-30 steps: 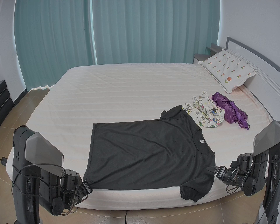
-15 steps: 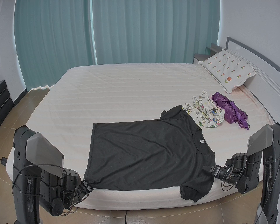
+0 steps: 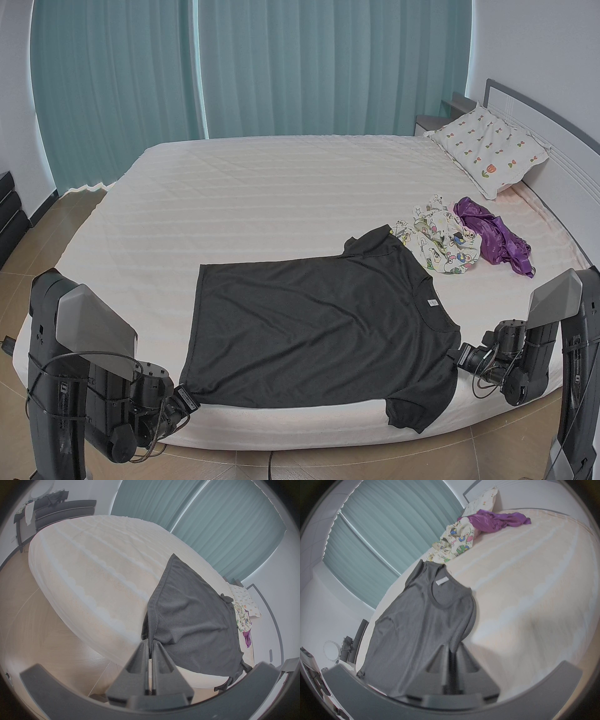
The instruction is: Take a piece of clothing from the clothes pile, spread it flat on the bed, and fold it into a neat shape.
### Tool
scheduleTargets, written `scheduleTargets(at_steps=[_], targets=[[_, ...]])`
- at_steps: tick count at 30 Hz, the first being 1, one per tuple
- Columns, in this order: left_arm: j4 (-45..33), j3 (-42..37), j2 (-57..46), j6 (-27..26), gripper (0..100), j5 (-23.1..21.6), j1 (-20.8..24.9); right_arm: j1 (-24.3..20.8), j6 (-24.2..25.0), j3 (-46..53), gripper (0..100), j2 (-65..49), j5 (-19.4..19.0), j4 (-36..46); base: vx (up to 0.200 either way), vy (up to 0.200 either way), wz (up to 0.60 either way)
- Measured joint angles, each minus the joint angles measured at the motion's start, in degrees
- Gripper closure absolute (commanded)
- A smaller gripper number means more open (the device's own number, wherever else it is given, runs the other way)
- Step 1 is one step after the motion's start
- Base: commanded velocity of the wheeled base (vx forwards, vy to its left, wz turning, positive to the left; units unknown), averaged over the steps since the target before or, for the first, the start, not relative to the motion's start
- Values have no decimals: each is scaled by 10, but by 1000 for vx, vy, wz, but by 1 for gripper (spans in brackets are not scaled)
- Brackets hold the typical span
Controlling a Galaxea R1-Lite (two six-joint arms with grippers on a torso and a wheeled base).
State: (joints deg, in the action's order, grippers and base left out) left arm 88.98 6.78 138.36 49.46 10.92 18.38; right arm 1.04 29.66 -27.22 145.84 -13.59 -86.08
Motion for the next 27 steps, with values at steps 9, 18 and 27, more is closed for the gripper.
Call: scheduleTargets(at_steps=[9,18,27], targets=[[0,1,3,1,100,2,-1,15,-22,-71,100,-15,0,51,0,0,0],[0,3,8,1,100,3,1,7,-41,-153,100,-13,0,122,0,0,0],[0,6,15,0,100,5,2,-1,-55,-229,0,-3,-2,158,0,0,0]])
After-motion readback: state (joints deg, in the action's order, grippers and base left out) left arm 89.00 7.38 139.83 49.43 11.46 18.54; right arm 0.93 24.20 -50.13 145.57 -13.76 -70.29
